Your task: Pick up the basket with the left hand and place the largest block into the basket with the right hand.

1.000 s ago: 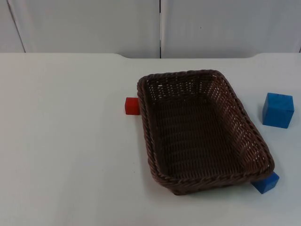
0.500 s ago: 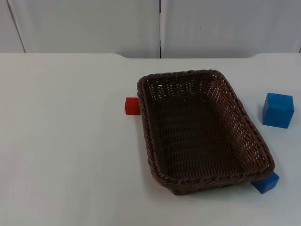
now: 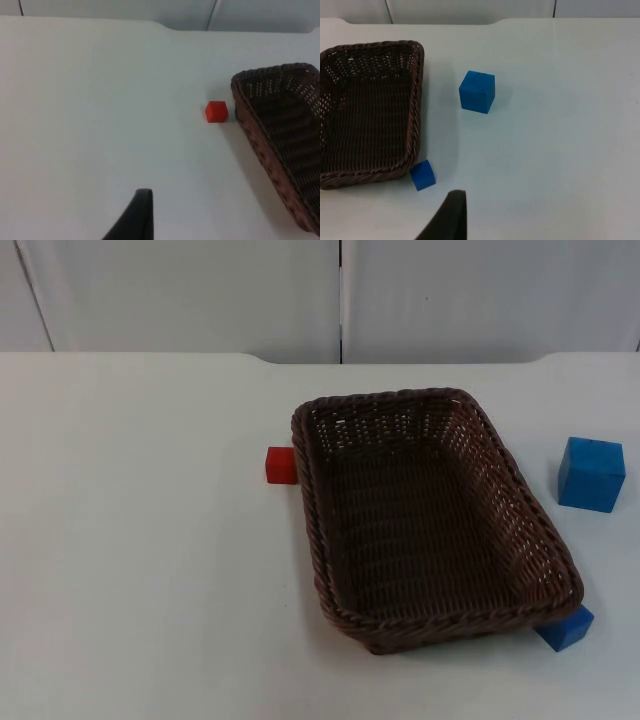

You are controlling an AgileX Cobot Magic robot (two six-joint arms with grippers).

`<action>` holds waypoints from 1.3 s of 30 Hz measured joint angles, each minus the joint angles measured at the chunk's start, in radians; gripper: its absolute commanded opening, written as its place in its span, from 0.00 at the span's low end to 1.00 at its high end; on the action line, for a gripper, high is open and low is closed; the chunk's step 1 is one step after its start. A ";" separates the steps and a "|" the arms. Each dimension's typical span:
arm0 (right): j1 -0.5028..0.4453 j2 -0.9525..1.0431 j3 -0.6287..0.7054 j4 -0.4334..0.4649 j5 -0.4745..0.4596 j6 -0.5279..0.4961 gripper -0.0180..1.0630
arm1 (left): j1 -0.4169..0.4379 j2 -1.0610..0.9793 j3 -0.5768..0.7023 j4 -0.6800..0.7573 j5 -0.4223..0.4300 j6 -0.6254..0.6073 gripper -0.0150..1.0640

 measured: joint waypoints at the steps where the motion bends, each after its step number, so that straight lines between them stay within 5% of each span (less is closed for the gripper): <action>1: 0.000 0.000 0.000 0.000 0.000 0.000 0.99 | 0.000 0.023 -0.020 0.000 0.000 0.009 0.99; 39: 0.000 0.000 0.000 0.000 0.002 0.000 0.99 | 0.000 0.424 -0.106 -0.229 0.011 0.225 0.99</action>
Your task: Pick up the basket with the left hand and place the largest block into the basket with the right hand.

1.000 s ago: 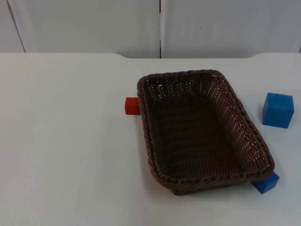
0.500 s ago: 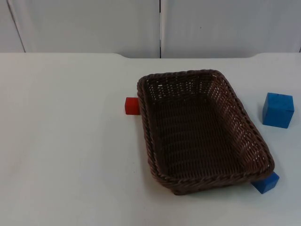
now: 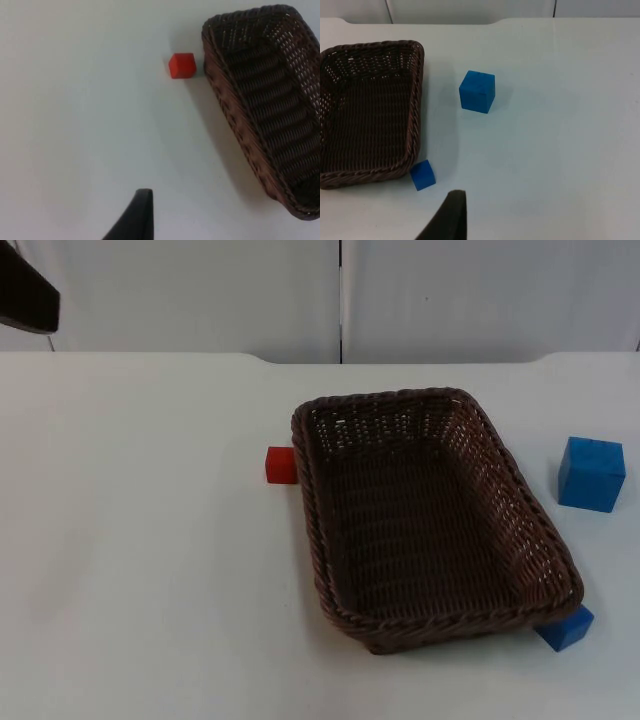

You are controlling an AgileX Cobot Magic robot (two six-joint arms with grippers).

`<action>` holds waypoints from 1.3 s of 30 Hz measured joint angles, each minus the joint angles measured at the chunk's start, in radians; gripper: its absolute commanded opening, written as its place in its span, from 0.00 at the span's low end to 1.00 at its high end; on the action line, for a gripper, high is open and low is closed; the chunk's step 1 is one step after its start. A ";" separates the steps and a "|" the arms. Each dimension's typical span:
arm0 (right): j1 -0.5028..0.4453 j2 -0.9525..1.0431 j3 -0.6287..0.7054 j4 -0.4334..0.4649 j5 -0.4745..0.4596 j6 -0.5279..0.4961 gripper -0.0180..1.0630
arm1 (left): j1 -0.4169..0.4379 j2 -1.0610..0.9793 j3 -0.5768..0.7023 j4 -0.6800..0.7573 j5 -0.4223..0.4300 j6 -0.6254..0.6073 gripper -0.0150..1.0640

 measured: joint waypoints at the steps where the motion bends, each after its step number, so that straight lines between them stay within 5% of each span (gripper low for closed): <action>1: 0.000 0.000 0.000 0.000 0.000 0.000 0.99 | 0.000 0.011 0.000 -0.005 0.000 0.003 0.99; 18: 0.000 0.000 0.000 0.000 0.002 0.000 0.99 | -0.008 0.129 -0.049 -0.085 -0.002 0.064 0.99; 32: 0.000 0.000 0.000 0.000 0.002 0.000 0.99 | -0.267 0.390 -0.148 -0.087 -0.128 0.020 0.99; 39: 0.000 0.000 0.000 0.000 0.002 0.000 0.99 | -0.313 0.497 -0.166 -0.087 -0.183 -0.018 0.99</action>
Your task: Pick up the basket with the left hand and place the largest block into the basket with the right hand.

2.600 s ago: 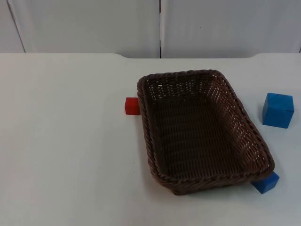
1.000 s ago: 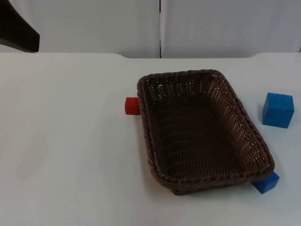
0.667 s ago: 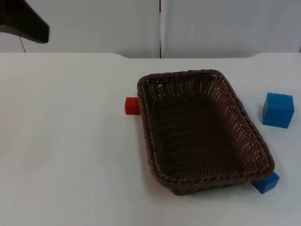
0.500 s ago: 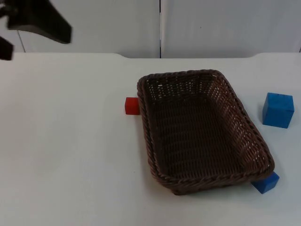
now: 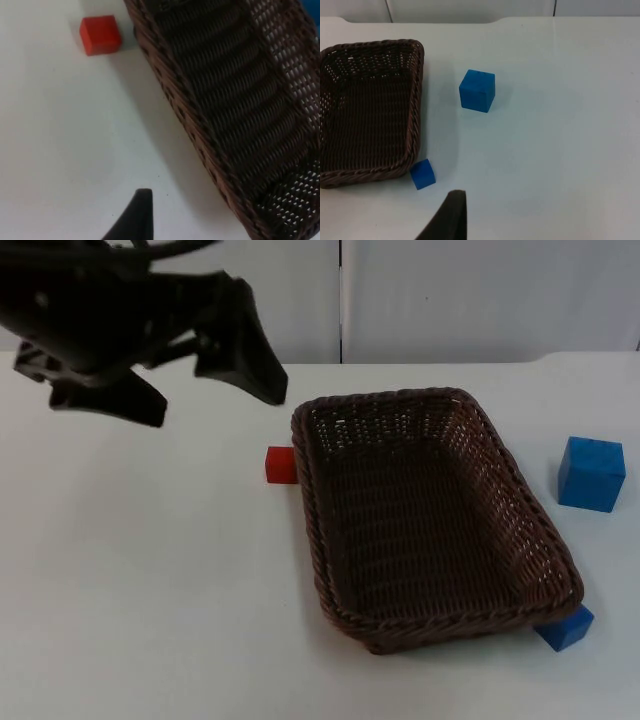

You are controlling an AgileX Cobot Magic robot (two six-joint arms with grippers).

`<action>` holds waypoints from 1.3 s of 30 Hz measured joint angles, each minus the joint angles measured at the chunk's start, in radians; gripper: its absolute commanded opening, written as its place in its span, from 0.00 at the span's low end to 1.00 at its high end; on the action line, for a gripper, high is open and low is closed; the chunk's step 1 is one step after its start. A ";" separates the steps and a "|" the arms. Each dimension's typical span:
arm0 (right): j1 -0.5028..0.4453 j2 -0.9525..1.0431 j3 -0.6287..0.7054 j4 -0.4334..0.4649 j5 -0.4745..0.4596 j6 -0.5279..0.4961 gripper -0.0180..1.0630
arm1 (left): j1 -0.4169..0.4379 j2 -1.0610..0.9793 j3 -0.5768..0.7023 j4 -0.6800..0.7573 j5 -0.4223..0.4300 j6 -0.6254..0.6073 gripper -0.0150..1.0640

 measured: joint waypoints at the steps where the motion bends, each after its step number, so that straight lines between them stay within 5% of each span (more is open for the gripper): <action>1: 0.000 0.000 0.000 0.000 0.000 0.000 0.99 | 0.000 0.013 -0.002 0.000 -0.008 -0.007 0.99; 16: 0.000 0.000 0.000 0.000 0.000 0.000 0.99 | -0.002 0.188 -0.045 -0.015 -0.060 -0.061 0.99; 39: 0.000 0.000 0.000 0.000 0.000 0.000 0.99 | -0.124 0.429 -0.155 -0.099 -0.183 -0.141 0.99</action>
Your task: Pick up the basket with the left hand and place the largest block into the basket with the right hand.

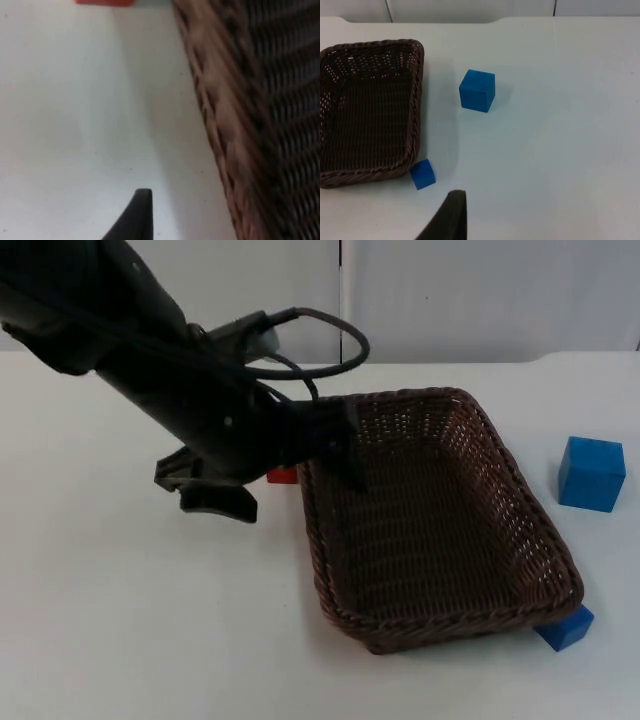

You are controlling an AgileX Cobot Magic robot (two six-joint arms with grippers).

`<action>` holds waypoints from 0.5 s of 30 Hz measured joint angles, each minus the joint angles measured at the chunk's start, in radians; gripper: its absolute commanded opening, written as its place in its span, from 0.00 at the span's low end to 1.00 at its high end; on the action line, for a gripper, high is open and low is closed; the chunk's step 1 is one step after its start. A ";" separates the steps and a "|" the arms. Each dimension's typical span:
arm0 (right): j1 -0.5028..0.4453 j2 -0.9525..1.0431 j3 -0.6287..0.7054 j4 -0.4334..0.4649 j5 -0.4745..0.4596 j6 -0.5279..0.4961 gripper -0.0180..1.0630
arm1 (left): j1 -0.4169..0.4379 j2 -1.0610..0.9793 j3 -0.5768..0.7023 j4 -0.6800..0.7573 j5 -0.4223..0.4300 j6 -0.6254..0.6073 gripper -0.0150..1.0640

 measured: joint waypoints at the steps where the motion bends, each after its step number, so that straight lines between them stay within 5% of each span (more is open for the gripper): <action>1: 0.000 0.000 0.000 0.000 0.000 0.000 0.99 | 0.000 0.000 0.000 0.000 0.000 0.000 0.99; 15: 0.000 0.000 0.000 0.000 0.000 0.000 0.99 | -0.009 0.108 -0.011 -0.069 -0.026 -0.037 0.99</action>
